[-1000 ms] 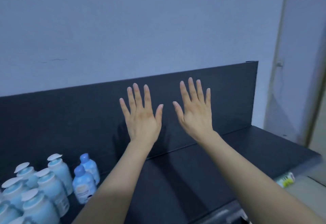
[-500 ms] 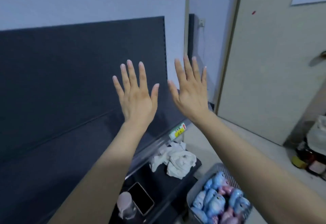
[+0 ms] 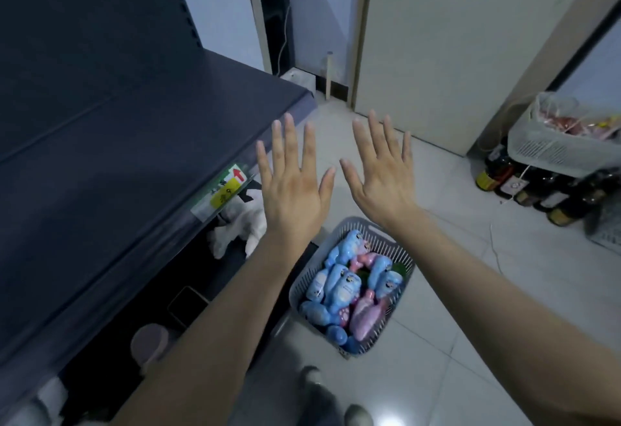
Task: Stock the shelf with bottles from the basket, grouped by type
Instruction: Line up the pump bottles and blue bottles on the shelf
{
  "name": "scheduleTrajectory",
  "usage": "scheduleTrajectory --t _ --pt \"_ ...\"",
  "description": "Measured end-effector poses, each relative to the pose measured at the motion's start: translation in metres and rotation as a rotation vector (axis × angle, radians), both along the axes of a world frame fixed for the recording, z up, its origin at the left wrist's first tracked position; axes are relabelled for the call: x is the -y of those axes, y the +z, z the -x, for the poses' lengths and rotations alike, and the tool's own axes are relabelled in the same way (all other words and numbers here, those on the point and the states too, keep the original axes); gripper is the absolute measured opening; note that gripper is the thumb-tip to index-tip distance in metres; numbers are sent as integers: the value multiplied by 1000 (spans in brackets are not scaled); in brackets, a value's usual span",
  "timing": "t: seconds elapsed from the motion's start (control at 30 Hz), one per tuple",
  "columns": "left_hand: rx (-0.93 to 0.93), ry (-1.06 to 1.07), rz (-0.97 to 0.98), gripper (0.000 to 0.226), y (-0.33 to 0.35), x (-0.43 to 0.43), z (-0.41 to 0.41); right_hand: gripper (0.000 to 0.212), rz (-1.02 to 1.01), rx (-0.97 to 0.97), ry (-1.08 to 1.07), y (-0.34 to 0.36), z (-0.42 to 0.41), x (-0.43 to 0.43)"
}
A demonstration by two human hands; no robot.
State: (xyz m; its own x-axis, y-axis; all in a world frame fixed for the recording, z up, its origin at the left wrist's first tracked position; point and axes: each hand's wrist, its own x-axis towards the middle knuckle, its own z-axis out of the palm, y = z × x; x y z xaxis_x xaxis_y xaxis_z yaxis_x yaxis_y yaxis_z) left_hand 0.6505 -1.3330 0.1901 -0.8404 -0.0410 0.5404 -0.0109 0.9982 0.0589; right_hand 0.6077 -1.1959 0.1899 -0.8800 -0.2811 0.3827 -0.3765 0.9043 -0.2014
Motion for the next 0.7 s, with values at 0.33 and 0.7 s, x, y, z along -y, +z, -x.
scheduleTrajectory --t 0.33,0.7 --pt "426 13 -117 67 -138 -20 34 80 -187 348 11 -140 26 -44" --pt "963 60 91 79 -302 -20 -2 96 -496 660 251 -303 26 -51"
